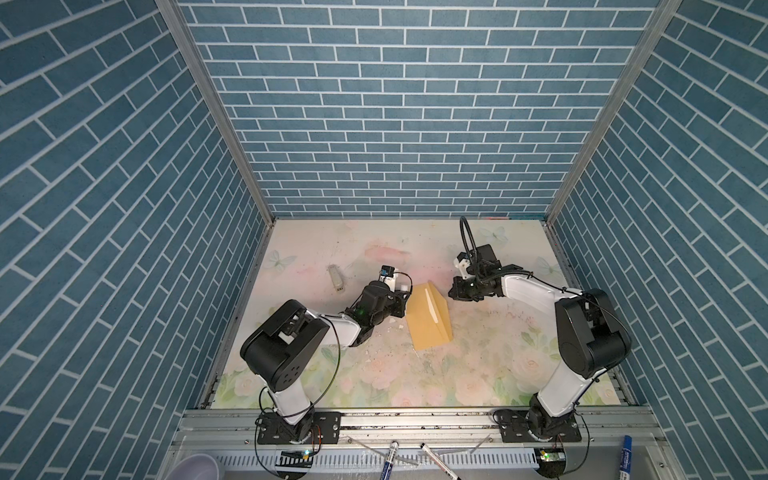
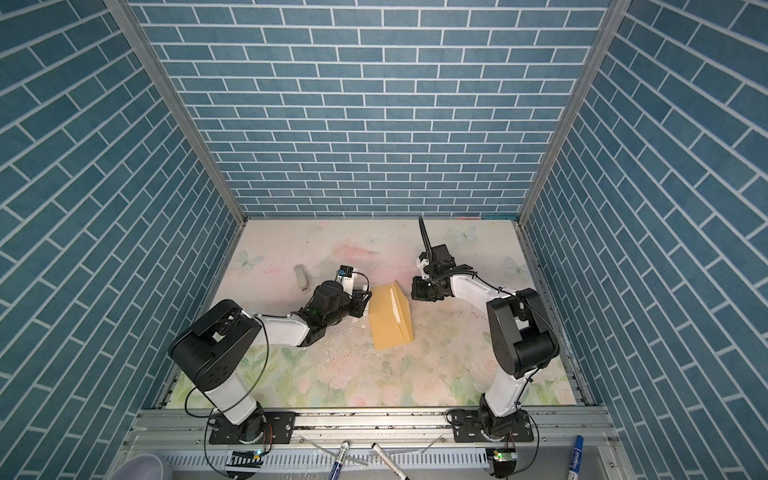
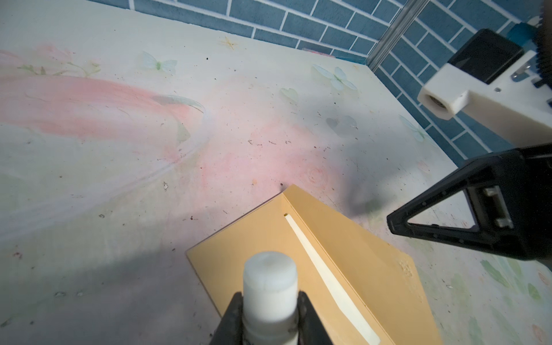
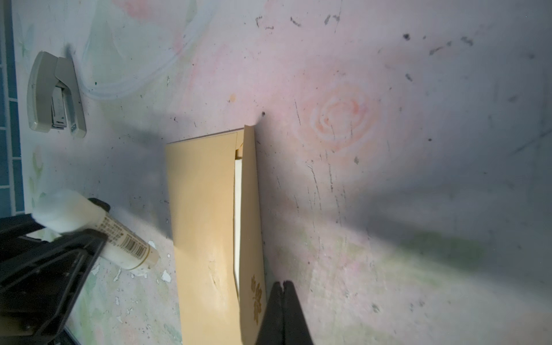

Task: Place the letter into the envelope and seal it

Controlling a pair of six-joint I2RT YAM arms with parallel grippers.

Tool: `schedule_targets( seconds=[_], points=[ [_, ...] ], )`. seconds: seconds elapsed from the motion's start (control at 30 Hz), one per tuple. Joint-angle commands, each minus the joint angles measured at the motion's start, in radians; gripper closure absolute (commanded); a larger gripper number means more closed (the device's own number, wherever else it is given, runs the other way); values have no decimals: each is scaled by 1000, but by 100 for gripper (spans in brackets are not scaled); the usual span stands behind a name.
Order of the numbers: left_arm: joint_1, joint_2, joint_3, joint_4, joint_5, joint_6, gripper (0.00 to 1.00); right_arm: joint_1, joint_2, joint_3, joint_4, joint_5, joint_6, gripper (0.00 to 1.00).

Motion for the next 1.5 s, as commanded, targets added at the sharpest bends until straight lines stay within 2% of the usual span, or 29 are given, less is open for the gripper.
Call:
schedule_targets(
  seconds=[0.0,0.63,1.47],
  points=[
    [-3,19,21,38,-2,-9,100,11,22,-29,47,-68,51,100],
    [-3,52,22,46,-2,-16,100,92,108,0,104,-125,107,100],
    [-3,66,18,54,-7,-23,100,162,191,33,67,-109,102,100]
  ],
)
